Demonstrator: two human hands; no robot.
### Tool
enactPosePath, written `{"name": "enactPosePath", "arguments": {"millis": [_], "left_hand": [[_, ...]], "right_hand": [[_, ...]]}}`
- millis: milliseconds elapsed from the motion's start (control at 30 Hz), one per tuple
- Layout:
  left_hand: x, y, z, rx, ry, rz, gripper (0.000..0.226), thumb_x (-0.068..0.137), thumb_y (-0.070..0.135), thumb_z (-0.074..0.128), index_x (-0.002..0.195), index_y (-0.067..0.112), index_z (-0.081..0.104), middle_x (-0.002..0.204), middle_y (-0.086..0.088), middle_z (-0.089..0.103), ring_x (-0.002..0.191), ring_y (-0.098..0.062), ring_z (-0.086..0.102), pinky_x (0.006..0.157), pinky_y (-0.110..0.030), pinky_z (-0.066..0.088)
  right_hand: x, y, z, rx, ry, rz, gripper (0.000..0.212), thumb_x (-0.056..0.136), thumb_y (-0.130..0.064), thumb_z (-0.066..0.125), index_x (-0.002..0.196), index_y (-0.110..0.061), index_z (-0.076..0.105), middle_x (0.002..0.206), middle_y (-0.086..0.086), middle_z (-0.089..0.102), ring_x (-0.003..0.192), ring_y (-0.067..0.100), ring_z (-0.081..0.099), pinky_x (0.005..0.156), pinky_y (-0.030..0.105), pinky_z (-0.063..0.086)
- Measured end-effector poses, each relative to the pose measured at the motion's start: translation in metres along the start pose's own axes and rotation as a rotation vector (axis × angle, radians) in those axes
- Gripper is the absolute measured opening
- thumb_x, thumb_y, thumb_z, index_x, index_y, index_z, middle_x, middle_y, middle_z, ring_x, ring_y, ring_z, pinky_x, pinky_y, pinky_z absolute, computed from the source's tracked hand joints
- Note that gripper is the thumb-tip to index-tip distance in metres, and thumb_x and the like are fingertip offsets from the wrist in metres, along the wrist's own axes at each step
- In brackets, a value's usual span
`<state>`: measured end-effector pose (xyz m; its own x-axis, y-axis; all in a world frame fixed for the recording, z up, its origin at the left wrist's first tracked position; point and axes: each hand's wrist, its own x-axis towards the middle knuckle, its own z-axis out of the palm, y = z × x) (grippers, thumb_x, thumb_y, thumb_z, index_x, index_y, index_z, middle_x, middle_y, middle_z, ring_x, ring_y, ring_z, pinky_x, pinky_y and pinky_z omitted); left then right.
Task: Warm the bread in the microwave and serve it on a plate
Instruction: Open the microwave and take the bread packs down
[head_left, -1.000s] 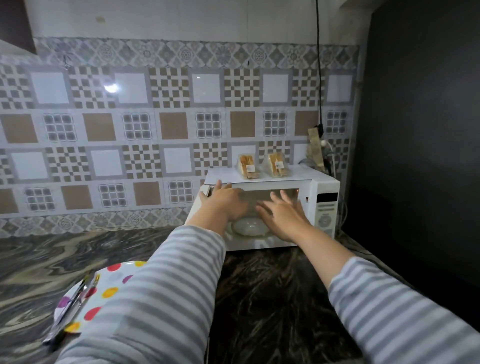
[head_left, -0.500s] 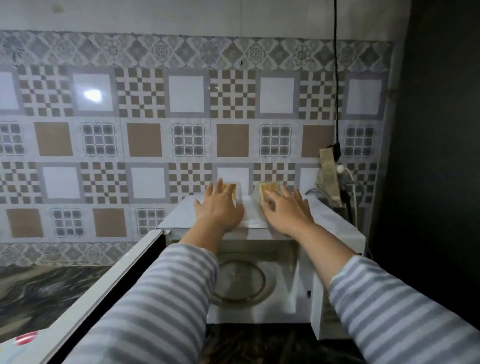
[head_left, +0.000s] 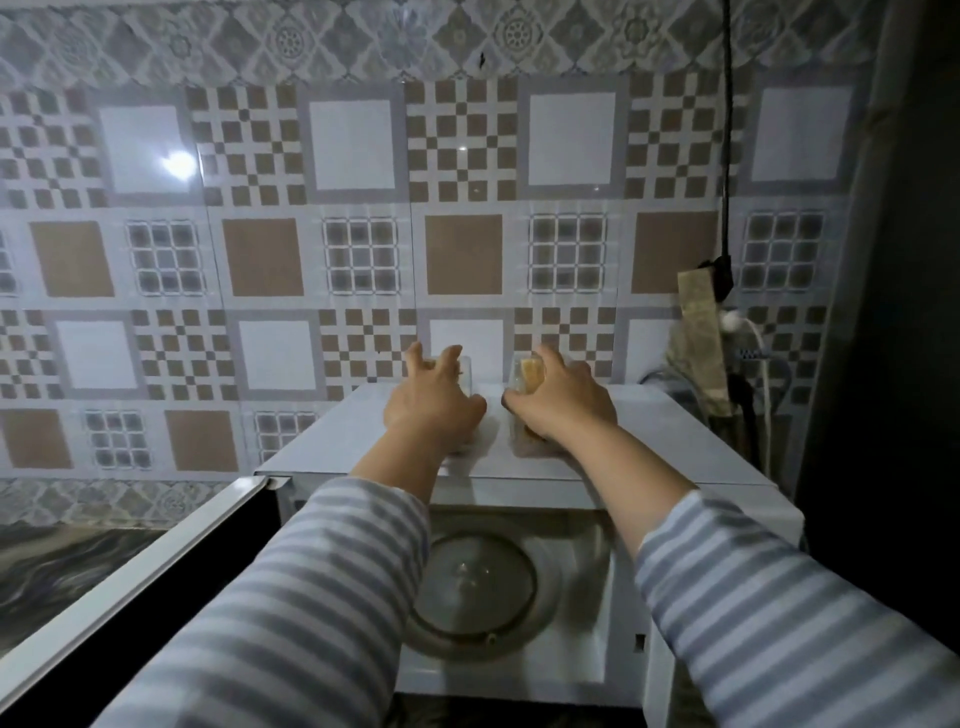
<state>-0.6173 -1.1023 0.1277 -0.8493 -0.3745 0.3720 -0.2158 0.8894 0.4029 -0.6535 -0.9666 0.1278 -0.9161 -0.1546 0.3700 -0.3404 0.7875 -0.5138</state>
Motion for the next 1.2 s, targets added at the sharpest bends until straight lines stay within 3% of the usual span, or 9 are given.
{"name": "enactPosePath", "arguments": {"millis": [167, 367, 667, 800, 1100, 1200], "left_hand": [[-0.013, 0.002, -0.004, -0.089, 0.092, -0.002, 0.063, 0.088, 0.03, 0.06, 0.144, 0.031, 0.033, 0.156, -0.004, 0.015, 0.123, -0.033, 0.05, 0.09, -0.041, 0.047], [-0.055, 0.003, -0.019, -0.128, 0.174, 0.015, 0.06, 0.085, 0.029, 0.059, 0.141, 0.03, 0.038, 0.154, -0.004, 0.021, 0.116, -0.034, 0.054, 0.074, -0.034, 0.041], [-0.175, 0.005, -0.044, -0.157, 0.25, 0.126, 0.057, 0.086, 0.032, 0.061, 0.139, 0.032, 0.04, 0.157, -0.001, 0.017, 0.117, -0.033, 0.054, 0.081, -0.038, 0.046], [-0.232, 0.0, -0.04, -0.19, 0.227, 0.152, 0.054, 0.087, 0.036, 0.057, 0.138, 0.034, 0.04, 0.157, 0.001, 0.015, 0.112, -0.035, 0.056, 0.074, -0.034, 0.041], [-0.347, -0.016, 0.033, -0.232, 0.12, 0.098, 0.051, 0.086, 0.04, 0.059, 0.134, 0.034, 0.045, 0.156, 0.001, 0.021, 0.106, -0.036, 0.06, 0.071, -0.034, 0.04], [-0.375, -0.017, 0.061, -0.252, 0.07, 0.069, 0.052, 0.087, 0.041, 0.058, 0.136, 0.033, 0.044, 0.156, 0.0, 0.021, 0.103, -0.037, 0.061, 0.076, -0.037, 0.047]], "right_hand": [[-0.008, -0.004, -0.003, 0.063, 0.039, 0.027, 0.065, 0.083, -0.048, 0.064, 0.138, -0.034, 0.034, 0.131, 0.004, 0.05, 0.11, 0.026, 0.053, 0.076, 0.032, 0.042], [-0.046, -0.004, -0.025, 0.09, 0.073, 0.048, 0.054, 0.08, -0.047, 0.062, 0.129, -0.037, 0.04, 0.114, 0.001, 0.057, 0.094, 0.024, 0.058, 0.078, 0.036, 0.053], [-0.159, 0.005, -0.057, 0.108, 0.148, 0.012, 0.06, 0.078, -0.05, 0.065, 0.132, -0.04, 0.039, 0.121, 0.001, 0.055, 0.104, 0.026, 0.056, 0.074, 0.031, 0.043], [-0.217, 0.021, -0.058, 0.084, 0.148, 0.047, 0.062, 0.078, -0.052, 0.066, 0.132, -0.039, 0.04, 0.123, 0.005, 0.055, 0.107, 0.029, 0.057, 0.079, 0.036, 0.048], [-0.331, 0.088, -0.017, 0.086, 0.092, 0.194, 0.059, 0.076, -0.047, 0.066, 0.13, -0.04, 0.043, 0.12, 0.003, 0.056, 0.104, 0.026, 0.057, 0.08, 0.034, 0.048], [-0.359, 0.116, 0.004, 0.064, 0.075, 0.255, 0.057, 0.078, -0.047, 0.064, 0.13, -0.043, 0.042, 0.125, -0.001, 0.053, 0.108, 0.024, 0.055, 0.076, 0.031, 0.043]]}}
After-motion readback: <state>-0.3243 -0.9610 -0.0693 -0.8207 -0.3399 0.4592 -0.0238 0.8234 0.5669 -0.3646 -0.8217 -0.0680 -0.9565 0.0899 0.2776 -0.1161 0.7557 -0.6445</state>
